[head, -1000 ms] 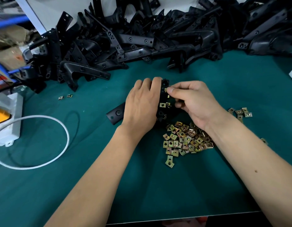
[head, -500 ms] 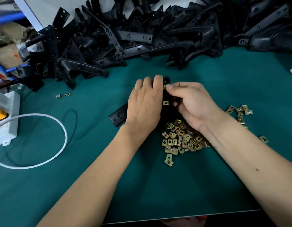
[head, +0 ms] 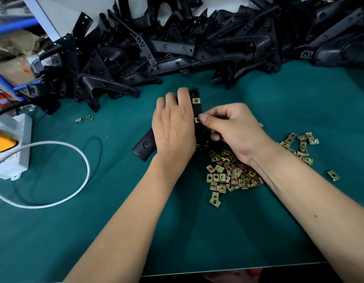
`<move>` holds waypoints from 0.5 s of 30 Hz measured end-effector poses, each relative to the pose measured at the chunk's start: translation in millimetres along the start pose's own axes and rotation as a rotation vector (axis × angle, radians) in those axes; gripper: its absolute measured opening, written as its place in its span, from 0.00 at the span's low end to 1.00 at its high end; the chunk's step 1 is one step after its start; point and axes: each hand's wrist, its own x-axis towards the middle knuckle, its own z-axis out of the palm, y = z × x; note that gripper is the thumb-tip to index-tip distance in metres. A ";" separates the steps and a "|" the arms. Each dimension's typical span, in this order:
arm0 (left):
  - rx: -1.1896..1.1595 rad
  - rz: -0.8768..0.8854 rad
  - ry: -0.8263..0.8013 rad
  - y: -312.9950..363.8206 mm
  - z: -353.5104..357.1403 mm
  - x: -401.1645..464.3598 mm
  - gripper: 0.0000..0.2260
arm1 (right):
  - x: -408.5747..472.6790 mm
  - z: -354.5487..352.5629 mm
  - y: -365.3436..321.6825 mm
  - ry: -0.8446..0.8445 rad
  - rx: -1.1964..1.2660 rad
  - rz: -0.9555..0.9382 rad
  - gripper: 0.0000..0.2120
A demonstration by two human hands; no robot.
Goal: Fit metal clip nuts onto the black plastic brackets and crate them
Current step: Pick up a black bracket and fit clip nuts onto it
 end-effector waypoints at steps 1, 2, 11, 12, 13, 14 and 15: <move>0.014 -0.017 0.000 1.4 -0.2 -0.7 0.26 | 0.1 1.2 1.1 0.003 0.002 0.011 0.06; 0.023 -0.033 0.000 2.7 -0.5 -1.2 0.26 | 0.0 2.0 2.0 0.006 0.000 0.021 0.06; 0.140 -0.090 0.065 14.9 -8.2 -1.4 0.14 | -6.9 1.7 -4.2 0.024 -0.066 -0.016 0.09; 0.151 -0.073 0.057 17.1 -10.6 -1.2 0.14 | -7.3 -0.8 -7.2 0.035 -0.117 -0.039 0.10; 0.138 -0.054 0.051 23.8 -13.9 -0.9 0.15 | -8.2 -6.5 -11.4 0.062 -0.154 -0.069 0.11; 0.114 -0.039 0.042 31.2 -18.0 -0.8 0.16 | -8.2 -11.5 -15.9 0.098 -0.174 -0.097 0.12; 0.079 -0.020 0.030 43.8 -23.2 -0.8 0.16 | -8.9 -19.6 -21.2 0.153 -0.178 -0.119 0.12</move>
